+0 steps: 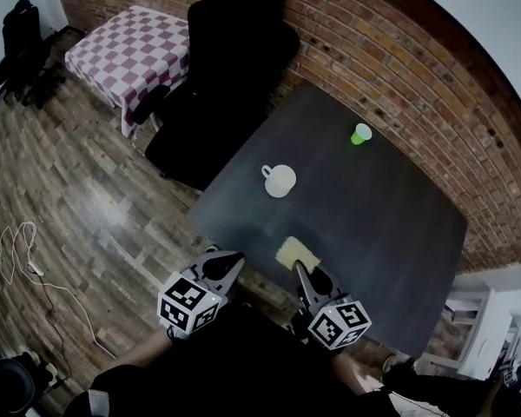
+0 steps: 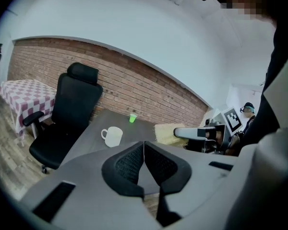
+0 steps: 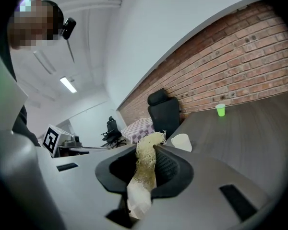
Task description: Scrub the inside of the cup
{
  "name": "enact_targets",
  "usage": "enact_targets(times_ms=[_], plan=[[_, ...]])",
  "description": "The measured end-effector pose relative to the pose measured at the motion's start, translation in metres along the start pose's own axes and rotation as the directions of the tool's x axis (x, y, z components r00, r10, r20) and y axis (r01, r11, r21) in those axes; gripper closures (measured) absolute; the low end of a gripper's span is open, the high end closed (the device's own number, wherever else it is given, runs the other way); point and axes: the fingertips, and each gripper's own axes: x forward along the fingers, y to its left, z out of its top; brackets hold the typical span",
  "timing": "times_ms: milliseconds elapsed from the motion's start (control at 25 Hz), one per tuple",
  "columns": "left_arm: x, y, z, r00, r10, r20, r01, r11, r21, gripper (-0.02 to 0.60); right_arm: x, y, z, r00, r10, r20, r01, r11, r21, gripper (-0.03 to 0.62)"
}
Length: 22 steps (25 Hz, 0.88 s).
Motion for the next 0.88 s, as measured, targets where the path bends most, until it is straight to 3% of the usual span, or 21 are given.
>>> enact_targets(times_ms=[200,480,720,880], plan=[[0.024,0.049,0.058,0.997,-0.076,0.019,0.074,0.994,0.083,0.560,0.045,-0.021,0.036,0.992,-0.120,0.050,0.117,0.992,0.055,0.511],[0.052,0.115,0.093,0.990,-0.137,-0.011,0.137,0.976,0.167,0.558,0.104,-0.038,0.065,0.971,-0.237,0.038,0.236,0.971,0.023,0.511],[0.086,0.172,0.100,0.981,-0.175,-0.080,0.188,0.960,0.206,0.558,0.146,-0.079,0.082,0.948,-0.317,-0.018,0.317,0.948,0.001,0.511],[0.121,0.188,0.084,0.974,-0.165,-0.153,0.201,0.944,0.261,0.558,0.165,-0.108,0.081,0.948,-0.310,-0.065,0.310,0.951,-0.008,0.511]])
